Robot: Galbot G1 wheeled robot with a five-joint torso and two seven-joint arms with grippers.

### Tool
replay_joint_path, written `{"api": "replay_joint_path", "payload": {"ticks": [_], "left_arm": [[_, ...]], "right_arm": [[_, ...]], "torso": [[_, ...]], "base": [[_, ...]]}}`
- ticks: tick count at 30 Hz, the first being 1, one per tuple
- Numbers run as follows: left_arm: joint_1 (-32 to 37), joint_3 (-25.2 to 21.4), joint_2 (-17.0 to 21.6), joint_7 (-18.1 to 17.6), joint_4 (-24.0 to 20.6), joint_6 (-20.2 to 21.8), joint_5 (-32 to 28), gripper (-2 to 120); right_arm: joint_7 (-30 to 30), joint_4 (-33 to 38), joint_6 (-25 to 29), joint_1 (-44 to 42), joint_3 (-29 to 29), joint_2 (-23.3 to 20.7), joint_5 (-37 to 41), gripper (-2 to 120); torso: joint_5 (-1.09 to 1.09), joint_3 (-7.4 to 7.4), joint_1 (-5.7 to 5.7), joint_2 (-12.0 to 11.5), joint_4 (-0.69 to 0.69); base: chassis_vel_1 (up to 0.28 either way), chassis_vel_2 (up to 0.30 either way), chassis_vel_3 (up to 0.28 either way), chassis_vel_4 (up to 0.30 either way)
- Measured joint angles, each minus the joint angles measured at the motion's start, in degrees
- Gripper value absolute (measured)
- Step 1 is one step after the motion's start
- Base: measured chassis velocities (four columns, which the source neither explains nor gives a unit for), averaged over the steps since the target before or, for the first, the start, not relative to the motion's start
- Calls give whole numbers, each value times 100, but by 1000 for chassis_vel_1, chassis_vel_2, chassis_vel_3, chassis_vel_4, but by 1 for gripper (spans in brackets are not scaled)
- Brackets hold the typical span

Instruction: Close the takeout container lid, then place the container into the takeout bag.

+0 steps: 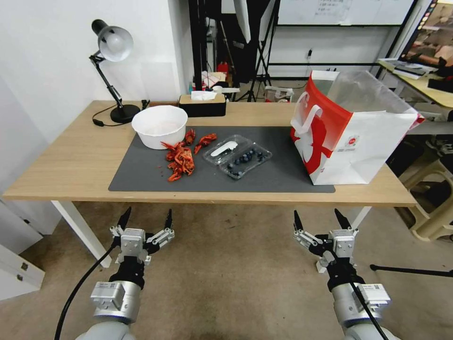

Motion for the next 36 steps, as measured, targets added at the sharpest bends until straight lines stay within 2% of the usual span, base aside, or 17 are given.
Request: {"api": "replay_joint_path", "payload": {"ticks": [33,36], "left_arm": [[0,0,0,-1,0,0,0,100],[0,88,103,-202,-55,35,-131,100]], "right_arm": [[0,0,0,0,0,0,0,100],[1,102,-124,-41,-11,-17,44,100]], "torso": [[0,0,0,0,0],[2,0,0,0,1]], "base": [[0,0,0,0],[0,0,0,0]]}}
